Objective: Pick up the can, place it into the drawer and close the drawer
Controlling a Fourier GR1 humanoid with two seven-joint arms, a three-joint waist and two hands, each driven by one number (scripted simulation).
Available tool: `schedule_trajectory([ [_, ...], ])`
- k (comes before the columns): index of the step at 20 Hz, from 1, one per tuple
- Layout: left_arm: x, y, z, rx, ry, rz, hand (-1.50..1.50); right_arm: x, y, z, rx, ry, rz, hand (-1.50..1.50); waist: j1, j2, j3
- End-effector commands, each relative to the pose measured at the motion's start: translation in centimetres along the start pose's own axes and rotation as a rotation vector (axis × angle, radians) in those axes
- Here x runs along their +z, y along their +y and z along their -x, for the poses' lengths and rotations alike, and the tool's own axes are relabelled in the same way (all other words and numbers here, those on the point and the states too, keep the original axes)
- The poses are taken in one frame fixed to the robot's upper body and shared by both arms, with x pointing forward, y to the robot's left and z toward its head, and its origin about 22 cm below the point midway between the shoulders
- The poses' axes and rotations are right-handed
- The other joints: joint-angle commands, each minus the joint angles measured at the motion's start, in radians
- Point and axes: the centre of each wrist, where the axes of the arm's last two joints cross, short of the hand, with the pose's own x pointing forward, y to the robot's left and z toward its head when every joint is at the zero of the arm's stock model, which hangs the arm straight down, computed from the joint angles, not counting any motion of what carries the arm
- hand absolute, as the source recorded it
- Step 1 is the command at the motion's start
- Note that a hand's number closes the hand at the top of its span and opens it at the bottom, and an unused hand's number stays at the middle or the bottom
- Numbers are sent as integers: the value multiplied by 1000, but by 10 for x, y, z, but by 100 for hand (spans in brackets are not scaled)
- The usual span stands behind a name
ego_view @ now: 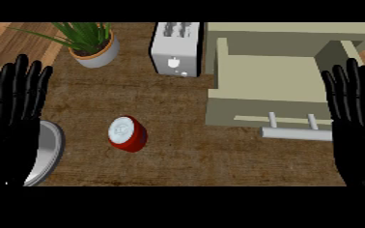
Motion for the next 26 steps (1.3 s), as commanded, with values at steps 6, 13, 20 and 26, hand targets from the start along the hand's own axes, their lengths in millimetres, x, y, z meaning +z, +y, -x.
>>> schedule_trajectory([
  [6, 41, -22, -27, -149, 110, -425, -150, 1, 1, 6, 12, -29, 8, -150, -37, -1, -33],
  [13, 74, -46, -16, -70, 482, -695, -150, 10, -20, 7, 38, 256, 126, -150, -53, 2, -35],
  [20, 75, -88, -37, -64, 471, -692, -150, 19, -28, 5, 24, 279, 92, -150, -59, 3, -35],
  [26, 64, -79, -30, -81, 539, -691, -150, 17, -27, 12, 45, 252, 142, -150, -56, 3, -36],
])
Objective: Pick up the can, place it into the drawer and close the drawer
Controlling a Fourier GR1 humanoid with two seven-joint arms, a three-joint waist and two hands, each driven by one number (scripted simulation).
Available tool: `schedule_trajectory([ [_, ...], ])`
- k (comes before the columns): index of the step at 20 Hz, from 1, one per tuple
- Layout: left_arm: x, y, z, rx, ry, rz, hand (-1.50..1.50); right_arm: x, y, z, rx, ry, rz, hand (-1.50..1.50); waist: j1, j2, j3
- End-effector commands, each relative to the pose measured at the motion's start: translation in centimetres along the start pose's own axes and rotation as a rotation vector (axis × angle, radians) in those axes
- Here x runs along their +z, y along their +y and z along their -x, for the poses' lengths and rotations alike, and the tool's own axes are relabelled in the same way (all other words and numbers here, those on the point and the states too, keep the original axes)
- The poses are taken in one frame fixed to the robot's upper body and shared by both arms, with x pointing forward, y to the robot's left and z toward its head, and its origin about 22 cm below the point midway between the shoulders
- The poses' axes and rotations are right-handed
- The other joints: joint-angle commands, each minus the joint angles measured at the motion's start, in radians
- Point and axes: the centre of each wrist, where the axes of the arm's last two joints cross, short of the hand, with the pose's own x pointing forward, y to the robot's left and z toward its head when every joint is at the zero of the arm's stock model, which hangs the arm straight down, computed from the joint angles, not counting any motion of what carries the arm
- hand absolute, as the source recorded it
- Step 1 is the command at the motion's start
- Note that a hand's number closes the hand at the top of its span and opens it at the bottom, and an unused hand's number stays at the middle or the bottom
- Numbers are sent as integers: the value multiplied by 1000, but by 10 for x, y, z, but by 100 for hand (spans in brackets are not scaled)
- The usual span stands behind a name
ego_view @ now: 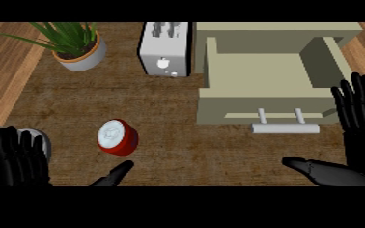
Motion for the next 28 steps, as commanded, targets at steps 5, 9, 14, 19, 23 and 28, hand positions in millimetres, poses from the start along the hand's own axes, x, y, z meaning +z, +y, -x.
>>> schedule_trajectory([
  [5, 2, -24, 40, -19, 54, -2, -150, -8, 5, 2, 9, -7, 10, -150, 2, 0, -1],
  [9, -6, -30, 53, -40, 83, -22, -150, -5, -31, 9, 6, -34, 0, -150, 0, 1, -1],
  [14, -1, -42, 83, -73, 102, -35, -150, 5, -8, -15, 6, -19, 10, -150, -1, 0, -1],
  [19, 2, -41, 119, -82, 141, -60, -150, 23, -18, 1, -3, -8, 24, -150, -3, 0, -2],
  [23, -10, -35, 136, -86, 144, -107, -150, 12, -41, -26, 28, -19, 4, -150, -2, 0, -2],
  [28, -4, -26, 162, -75, 175, -107, -150, 27, -49, -2, 7, -31, 37, -150, -2, 0, -2],
])
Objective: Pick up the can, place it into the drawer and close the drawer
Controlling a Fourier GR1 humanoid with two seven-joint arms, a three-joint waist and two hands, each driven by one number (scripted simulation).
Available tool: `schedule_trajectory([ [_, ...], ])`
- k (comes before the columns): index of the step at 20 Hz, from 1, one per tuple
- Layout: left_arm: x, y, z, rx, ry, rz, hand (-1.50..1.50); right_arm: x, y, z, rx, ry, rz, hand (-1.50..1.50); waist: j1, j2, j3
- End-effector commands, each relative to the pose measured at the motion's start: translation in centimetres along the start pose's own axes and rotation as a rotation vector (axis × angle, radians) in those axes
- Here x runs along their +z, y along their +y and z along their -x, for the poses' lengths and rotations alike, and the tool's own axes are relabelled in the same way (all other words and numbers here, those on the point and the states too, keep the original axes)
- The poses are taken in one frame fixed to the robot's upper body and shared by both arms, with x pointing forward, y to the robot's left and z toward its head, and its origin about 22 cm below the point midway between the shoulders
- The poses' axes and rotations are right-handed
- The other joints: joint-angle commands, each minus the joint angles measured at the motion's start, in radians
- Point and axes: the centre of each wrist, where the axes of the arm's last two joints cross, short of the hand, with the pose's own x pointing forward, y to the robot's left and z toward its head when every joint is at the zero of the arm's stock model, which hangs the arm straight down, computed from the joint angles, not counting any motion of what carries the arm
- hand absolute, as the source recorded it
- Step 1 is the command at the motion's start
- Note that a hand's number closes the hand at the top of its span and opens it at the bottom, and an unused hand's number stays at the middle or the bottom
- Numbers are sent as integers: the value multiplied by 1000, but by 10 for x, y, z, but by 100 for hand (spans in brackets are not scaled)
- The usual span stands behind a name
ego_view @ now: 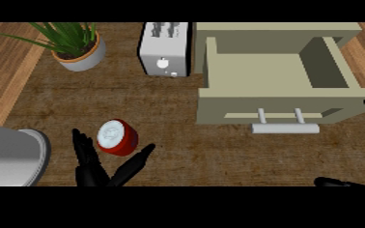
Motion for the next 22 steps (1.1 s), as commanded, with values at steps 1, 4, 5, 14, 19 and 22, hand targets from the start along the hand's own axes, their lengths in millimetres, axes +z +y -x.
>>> schedule_trajectory([
  [1, -16, 9, 11, 13, 29, -13, -150, 2, 2, -10, -5, -9, 0, -150, 1, 0, 1],
  [4, -19, 4, 44, -4, 41, -30, -150, 0, -20, 0, -13, -19, 15, -150, -2, 1, 0],
  [5, -17, 16, 33, 17, 46, -32, -150, 21, -21, -3, -2, -8, -5, -150, -2, 0, 1],
  [14, -43, 4, 70, 27, 56, -48, -150, -12, 1, -10, 34, 1, -7, -150, 1, 1, 1],
  [19, -34, 23, 101, 35, 88, -73, -150, -8, -10, -22, 18, -27, -7, -150, 0, 1, 1],
  [22, -62, 31, 109, 45, 69, -59, -150, 20, 0, -16, 17, -6, -12, -150, -4, 1, 1],
])
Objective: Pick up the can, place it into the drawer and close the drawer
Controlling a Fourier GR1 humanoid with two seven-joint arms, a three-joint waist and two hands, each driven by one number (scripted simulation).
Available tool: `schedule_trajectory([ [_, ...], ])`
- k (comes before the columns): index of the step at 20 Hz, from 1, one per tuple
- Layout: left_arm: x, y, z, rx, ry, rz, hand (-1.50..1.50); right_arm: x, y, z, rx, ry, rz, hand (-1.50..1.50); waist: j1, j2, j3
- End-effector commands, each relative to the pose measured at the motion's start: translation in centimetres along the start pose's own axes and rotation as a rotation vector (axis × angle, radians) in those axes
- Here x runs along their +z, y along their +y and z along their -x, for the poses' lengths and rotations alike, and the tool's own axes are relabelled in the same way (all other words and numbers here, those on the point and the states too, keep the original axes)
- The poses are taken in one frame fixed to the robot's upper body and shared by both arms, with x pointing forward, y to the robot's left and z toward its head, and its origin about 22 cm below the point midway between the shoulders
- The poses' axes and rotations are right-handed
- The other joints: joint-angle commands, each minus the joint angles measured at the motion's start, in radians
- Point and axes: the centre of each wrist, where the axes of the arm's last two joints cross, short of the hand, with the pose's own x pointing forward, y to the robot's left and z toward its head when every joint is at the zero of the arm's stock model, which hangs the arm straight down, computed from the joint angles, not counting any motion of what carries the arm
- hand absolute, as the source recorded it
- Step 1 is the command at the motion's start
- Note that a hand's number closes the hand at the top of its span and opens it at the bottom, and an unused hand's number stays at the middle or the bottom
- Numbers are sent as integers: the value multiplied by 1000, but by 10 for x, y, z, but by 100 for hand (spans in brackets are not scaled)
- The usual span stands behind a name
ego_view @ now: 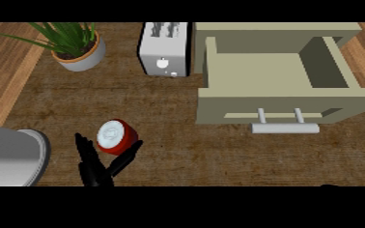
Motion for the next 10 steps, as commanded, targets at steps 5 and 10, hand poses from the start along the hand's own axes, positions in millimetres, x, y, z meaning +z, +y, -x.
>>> schedule_trajectory([
  [5, -22, 1, 8, 3, -29, 30, -150, -15, -2, -3, 1, 1, 15, -150, 2, 0, 1],
  [10, -33, 0, 14, 20, -15, 144, -150, 3, -5, -5, 15, 12, 10, -150, -1, 0, 0],
])
